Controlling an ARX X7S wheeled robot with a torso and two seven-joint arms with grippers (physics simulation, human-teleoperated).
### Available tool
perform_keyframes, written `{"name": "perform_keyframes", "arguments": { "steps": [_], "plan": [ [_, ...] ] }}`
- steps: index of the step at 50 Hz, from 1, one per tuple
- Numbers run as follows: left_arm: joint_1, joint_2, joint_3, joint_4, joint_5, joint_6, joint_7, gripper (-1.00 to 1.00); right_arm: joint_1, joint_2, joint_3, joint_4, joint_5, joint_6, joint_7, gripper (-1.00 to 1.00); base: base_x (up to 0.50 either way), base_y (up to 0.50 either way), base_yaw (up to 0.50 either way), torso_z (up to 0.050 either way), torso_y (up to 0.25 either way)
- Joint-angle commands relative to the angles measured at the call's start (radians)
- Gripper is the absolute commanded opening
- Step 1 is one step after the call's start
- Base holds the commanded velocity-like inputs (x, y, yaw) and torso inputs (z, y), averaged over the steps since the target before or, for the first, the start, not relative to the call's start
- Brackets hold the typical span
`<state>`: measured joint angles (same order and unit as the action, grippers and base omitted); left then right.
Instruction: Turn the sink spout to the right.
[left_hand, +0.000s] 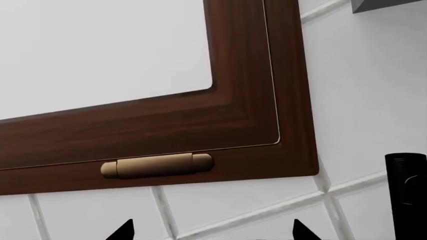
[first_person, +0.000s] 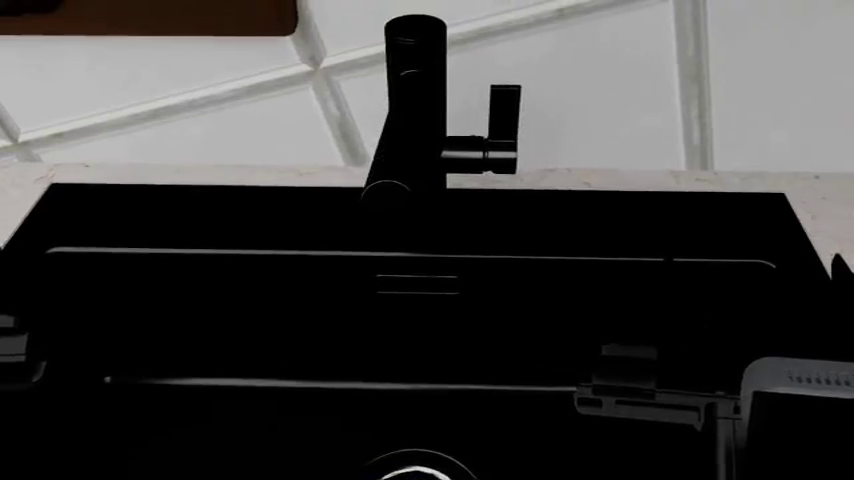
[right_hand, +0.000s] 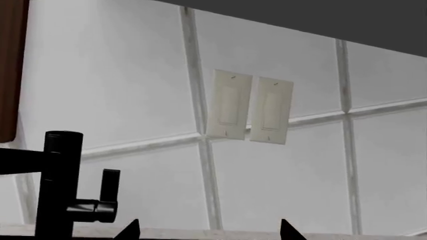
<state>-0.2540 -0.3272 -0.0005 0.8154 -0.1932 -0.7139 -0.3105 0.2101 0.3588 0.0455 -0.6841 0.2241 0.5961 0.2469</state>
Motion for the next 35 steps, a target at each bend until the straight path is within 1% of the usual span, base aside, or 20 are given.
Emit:
{"name": "perform_keyframes", "arguments": {
  "steps": [1,10,14,19,20,23,28,29,35],
  "plan": [
    [0.013,-0.001,-0.005,-0.005,-0.006,0.015,-0.001,1.0,0.0,-0.002,-0.006,0.002,-0.002,0.008,0.012,1.0,-0.15,0.0,0.0,0.0,0.0],
    [0.01,-0.004,0.0,-0.014,-0.006,0.02,-0.003,1.0,-0.008,0.0,-0.006,0.008,-0.007,-0.002,0.018,1.0,-0.29,0.0,0.0,0.0,0.0],
    [0.006,-0.006,0.003,-0.011,-0.007,0.016,-0.004,1.0,-0.018,0.002,0.001,0.008,-0.003,-0.015,0.015,1.0,-0.05,0.0,0.0,0.0,0.0],
    [0.008,-0.006,0.005,-0.011,-0.007,0.017,-0.007,1.0,-0.008,-0.005,0.014,-0.003,0.017,0.008,0.021,1.0,0.0,0.0,0.0,0.0,0.0],
    [0.008,-0.006,0.005,-0.011,-0.008,0.017,-0.007,1.0,0.008,-0.012,0.02,-0.011,0.038,0.027,0.019,1.0,0.0,0.0,0.0,0.0,0.0],
    [0.007,-0.005,0.007,-0.017,-0.008,0.022,-0.008,1.0,0.061,-0.004,-0.025,-0.008,0.027,0.083,0.025,1.0,0.0,0.0,0.0,0.0,0.0],
    [0.012,-0.006,0.005,-0.02,-0.009,0.028,-0.009,1.0,0.112,-0.017,-0.056,0.003,0.034,0.113,0.026,1.0,0.0,0.0,0.0,0.0,0.0],
    [0.017,-0.008,0.004,-0.019,-0.008,0.03,-0.009,1.0,0.122,-0.014,-0.079,0.008,0.023,0.124,0.028,1.0,0.0,0.0,0.0,0.0,0.0],
    [0.019,-0.011,0.002,-0.013,-0.012,0.024,-0.012,1.0,0.158,-0.038,-0.092,0.02,0.05,0.147,0.023,1.0,0.0,0.0,0.0,0.0,0.0]
  ]
}}
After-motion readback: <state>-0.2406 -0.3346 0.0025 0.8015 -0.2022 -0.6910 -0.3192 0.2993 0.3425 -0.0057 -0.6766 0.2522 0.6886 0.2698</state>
